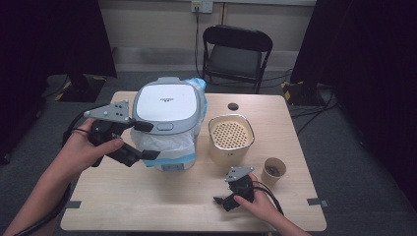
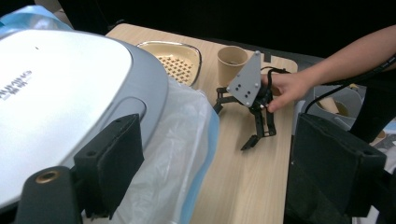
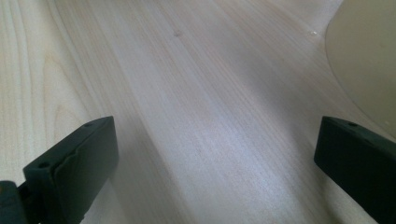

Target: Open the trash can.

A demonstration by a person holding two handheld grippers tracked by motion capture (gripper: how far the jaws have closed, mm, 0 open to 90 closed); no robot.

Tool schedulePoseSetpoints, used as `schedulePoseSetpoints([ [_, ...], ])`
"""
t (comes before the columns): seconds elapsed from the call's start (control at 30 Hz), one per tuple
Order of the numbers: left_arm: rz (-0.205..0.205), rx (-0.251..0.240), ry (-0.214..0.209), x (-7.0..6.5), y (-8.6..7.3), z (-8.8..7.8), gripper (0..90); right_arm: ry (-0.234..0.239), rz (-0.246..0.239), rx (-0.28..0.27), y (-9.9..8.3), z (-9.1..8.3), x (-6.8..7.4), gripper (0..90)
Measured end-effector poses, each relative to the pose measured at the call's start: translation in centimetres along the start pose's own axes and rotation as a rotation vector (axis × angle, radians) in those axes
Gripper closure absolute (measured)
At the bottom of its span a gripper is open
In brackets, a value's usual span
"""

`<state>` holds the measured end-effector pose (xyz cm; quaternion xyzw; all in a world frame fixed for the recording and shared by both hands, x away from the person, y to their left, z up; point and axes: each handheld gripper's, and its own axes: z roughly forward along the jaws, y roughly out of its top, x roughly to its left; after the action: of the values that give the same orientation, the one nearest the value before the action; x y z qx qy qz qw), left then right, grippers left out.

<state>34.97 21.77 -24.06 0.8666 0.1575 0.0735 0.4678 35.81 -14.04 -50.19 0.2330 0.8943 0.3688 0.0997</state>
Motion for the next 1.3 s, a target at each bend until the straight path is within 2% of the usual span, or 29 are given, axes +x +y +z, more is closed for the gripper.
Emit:
schedulePoseSetpoints([
  [0.1, 0.012, 0.005, 0.004, 0.4, 0.5, 0.1, 15.9, 0.000, 0.002, 0.001, 0.0, 0.0, 0.0, 0.0],
  [0.17, 0.002, 0.002, 0.011, 0.5, 0.6, 0.1, 15.9, 0.000, 0.002, 0.001, 0.0, 0.0, 0.0, 0.0],
  [0.53, 0.012, -0.006, 0.023, 1.8, 1.4, 1.0, 15.9, 0.000, 0.000, 0.000, 0.0, 0.0, 0.0, 0.0],
  [0.83, 0.023, 0.020, 0.017, 2.4, 0.6, 2.9, 16.2, 0.000, -0.001, 0.000, 0.0, 0.0, 0.0, 0.0],
  [0.93, 0.015, 0.028, 0.021, 2.6, 0.3, 3.4, 16.3, 0.000, 0.000, 0.000, 0.0, 0.0, 0.0, 0.0],
  [1.3, 0.015, 0.030, 0.018, 2.9, 0.2, 4.0, 18.0, 0.000, 0.002, 0.001, 0.0, 0.0, 0.0, 0.0],
])
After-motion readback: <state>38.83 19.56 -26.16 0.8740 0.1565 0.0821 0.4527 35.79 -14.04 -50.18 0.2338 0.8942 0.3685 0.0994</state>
